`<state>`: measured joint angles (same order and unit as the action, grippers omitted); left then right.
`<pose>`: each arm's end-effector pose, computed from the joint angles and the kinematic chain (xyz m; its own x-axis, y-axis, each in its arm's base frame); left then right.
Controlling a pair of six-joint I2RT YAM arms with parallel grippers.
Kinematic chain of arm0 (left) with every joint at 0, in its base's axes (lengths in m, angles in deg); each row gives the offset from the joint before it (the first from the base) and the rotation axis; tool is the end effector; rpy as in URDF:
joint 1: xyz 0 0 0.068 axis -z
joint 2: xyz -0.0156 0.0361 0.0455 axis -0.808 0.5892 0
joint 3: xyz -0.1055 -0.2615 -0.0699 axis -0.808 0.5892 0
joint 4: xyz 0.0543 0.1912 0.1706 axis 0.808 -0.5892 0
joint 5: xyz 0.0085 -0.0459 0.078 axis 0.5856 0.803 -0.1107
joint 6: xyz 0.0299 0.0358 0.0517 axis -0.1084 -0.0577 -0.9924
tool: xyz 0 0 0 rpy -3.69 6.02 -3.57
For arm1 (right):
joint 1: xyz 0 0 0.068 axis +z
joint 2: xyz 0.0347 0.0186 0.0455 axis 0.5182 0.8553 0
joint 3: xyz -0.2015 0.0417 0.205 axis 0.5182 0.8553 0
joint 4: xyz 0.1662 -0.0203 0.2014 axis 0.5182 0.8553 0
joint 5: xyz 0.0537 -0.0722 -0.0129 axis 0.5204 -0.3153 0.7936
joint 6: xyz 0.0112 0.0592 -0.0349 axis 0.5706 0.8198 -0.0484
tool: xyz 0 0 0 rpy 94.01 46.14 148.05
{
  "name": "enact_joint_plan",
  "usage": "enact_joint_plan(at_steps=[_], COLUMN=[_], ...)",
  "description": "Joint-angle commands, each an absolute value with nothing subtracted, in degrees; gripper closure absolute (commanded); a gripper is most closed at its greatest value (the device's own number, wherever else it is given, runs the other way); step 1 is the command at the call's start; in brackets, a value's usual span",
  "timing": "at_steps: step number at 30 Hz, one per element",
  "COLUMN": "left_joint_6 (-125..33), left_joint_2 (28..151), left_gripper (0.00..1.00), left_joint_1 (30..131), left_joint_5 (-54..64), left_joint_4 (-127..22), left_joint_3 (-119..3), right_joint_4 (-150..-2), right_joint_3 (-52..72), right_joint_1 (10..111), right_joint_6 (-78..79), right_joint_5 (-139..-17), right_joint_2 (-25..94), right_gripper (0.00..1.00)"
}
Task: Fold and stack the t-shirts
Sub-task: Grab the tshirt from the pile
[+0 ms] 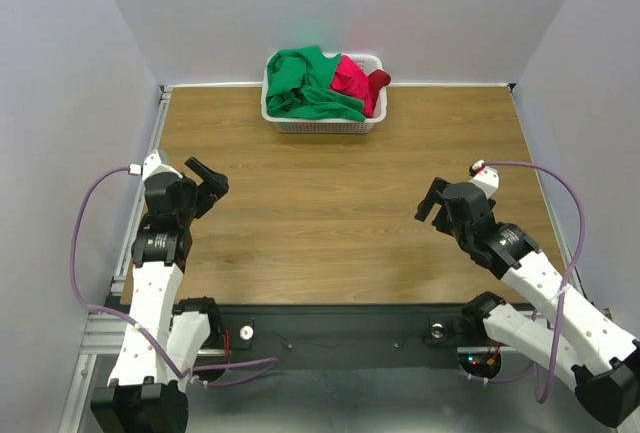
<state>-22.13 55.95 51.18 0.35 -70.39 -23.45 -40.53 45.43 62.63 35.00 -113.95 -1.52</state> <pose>0.1810 0.0051 0.3016 -0.2749 -0.5859 -0.7623 -0.1814 0.8102 -0.5573 0.1540 0.0624 0.2715 -0.5179 0.3646 -0.7739 0.2568 0.9292 0.2659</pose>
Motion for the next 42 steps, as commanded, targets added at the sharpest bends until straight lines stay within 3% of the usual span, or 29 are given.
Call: enact_joint_plan(at_steps=[1, 5, 8, 11, 15, 25, 31, 39, 42], left_joint_6=[-22.5, -21.1, -19.8, -21.4, -26.5, -31.0, -31.4, -33.9, -34.8], left_joint_2=[56.0, 56.0, 60.1, 68.3, 83.6, 124.7, 137.1, 142.4, 143.9], left_gripper=[0.01, 0.01, 0.01, 0.01, 0.01, 0.01, 0.01, 0.02, 0.08], left_joint_1=[51.3, 51.2, 53.1, 59.0, 66.8, 71.2, 71.8, 72.2, 72.4], left_joint_5=[0.7, 2.4, 11.7, 4.8, 1.3, -6.4, -12.5, -18.2, -18.6], left_joint_4=[-68.3, -63.9, -55.2, -54.4, -56.5, -68.1, -72.6, -73.5, -73.7], left_joint_3=[-23.2, -22.1, -23.4, -32.1, -50.5, -90.8, -109.7, -113.5, -114.4], right_joint_4=[-44.7, -55.3, -60.8, -60.4, -60.5, -60.0, -59.4, -58.0, -57.9], right_joint_3=[45.1, 45.9, 39.9, 31.9, 31.9, 41.7, 44.0, 45.5, 46.3], right_joint_1=[62.6, 62.6, 62.6, 62.6, 62.6, 62.7, 62.5, 62.5, 62.5], right_joint_6=[34.7, 31.0, 26.3, 25.8, 28.4, 29.6, 28.2, 27.3, 27.9], right_joint_5=[-115.8, -111.5, -106.2, -102.5, -97.7, -103.3, -105.2, -109.0, -110.7], right_joint_2=[-2.3, -1.0, 6.4, 16.0, 21.7, 11.9, 5.1, 3.9, 4.1], right_gripper=[0.0, 0.0, 0.0, 0.0, 0.0, 0.0, 0.0, 0.0, 0.0])
